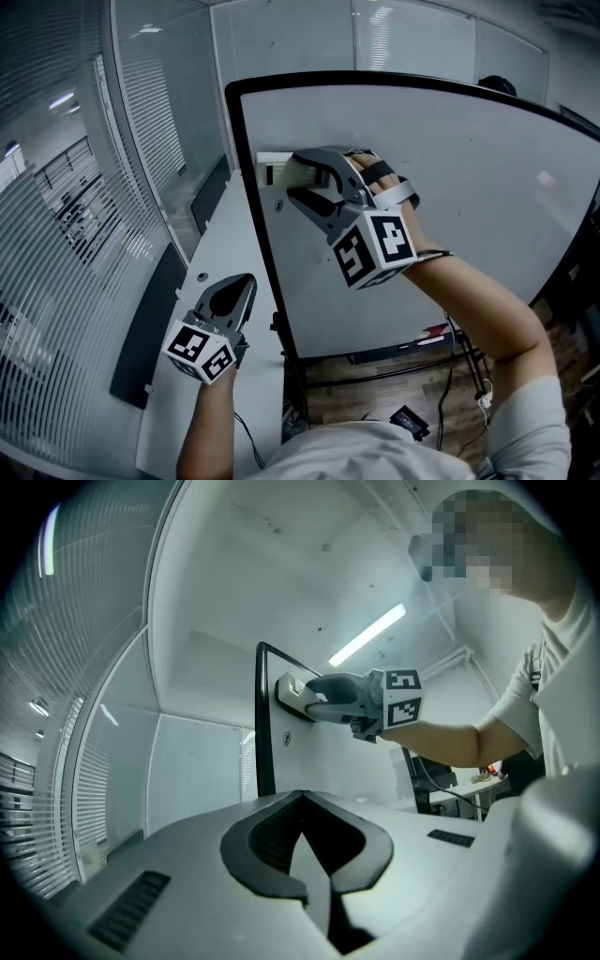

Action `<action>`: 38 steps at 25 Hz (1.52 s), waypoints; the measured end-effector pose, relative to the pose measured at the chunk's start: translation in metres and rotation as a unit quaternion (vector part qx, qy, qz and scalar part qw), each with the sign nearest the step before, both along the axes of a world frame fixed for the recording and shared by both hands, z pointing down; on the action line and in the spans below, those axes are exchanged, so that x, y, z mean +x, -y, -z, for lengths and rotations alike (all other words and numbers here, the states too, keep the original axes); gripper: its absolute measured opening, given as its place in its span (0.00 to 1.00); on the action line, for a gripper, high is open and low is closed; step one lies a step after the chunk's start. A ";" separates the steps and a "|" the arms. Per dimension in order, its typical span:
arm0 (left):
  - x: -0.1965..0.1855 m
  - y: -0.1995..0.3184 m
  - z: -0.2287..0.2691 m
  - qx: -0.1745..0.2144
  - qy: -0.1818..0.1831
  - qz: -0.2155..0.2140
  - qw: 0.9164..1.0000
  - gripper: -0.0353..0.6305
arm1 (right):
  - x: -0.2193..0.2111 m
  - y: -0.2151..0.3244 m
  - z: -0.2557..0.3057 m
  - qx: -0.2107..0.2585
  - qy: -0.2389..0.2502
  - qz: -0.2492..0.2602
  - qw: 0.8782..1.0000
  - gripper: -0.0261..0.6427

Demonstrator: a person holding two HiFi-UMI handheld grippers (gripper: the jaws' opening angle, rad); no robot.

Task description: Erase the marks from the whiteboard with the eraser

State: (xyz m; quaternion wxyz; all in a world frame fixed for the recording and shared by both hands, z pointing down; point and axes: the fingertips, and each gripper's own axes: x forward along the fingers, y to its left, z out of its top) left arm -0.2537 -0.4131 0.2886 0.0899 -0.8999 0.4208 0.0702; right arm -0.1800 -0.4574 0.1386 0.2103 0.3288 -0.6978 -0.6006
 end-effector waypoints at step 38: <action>0.236 -0.071 -0.018 -0.030 0.004 -0.043 0.999 0.06 | 0.223 -0.119 -0.104 -0.234 0.218 0.079 0.944 0.40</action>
